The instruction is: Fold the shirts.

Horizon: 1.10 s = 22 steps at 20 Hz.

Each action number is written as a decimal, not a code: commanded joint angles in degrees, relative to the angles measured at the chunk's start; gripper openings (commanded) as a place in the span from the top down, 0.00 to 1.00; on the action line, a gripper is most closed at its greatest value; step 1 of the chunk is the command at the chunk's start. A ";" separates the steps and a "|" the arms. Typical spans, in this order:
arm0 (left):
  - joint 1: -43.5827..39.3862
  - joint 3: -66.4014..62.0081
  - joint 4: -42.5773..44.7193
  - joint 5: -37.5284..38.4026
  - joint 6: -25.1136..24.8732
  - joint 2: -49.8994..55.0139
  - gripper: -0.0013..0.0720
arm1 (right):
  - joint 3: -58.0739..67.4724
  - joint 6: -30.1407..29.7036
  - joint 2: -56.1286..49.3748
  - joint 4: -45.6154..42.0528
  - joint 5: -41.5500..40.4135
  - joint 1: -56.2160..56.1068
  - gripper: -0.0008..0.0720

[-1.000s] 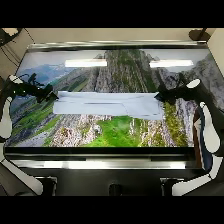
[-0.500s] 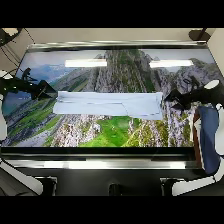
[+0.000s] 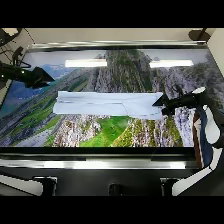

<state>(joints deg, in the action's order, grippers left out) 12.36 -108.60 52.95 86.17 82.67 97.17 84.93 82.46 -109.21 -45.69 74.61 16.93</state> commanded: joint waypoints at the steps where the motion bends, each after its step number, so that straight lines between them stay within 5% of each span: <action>1: -5.29 0.02 -2.14 -0.04 -3.10 -2.91 0.25 | 0.04 4.31 0.66 2.67 -3.98 -2.97 0.89; 3: -10.19 1.07 -2.21 -1.29 -3.43 -1.97 0.36 | 0.04 3.30 4.85 2.62 -4.44 -3.82 0.93; 5: -16.46 3.39 -2.21 -2.99 -3.43 0.04 0.92 | 0.04 3.30 10.88 0.33 -3.58 -4.76 0.93; 13: -36.87 7.76 -8.76 -12.68 -4.24 10.69 0.92 | 0.04 12.76 34.84 -21.75 11.08 -15.65 0.93; 19: -41.83 7.76 -11.10 -18.58 1.66 17.14 0.92 | 0.04 20.48 49.59 -22.53 15.72 -17.90 0.93; 22: -45.31 7.72 -20.83 -19.87 1.73 20.59 0.92 | 0.04 22.58 55.69 -21.64 16.46 -17.90 0.93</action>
<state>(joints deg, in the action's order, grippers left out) -29.87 -100.86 39.83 68.55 83.13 114.67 84.95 101.82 -59.55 -67.33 89.49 -0.54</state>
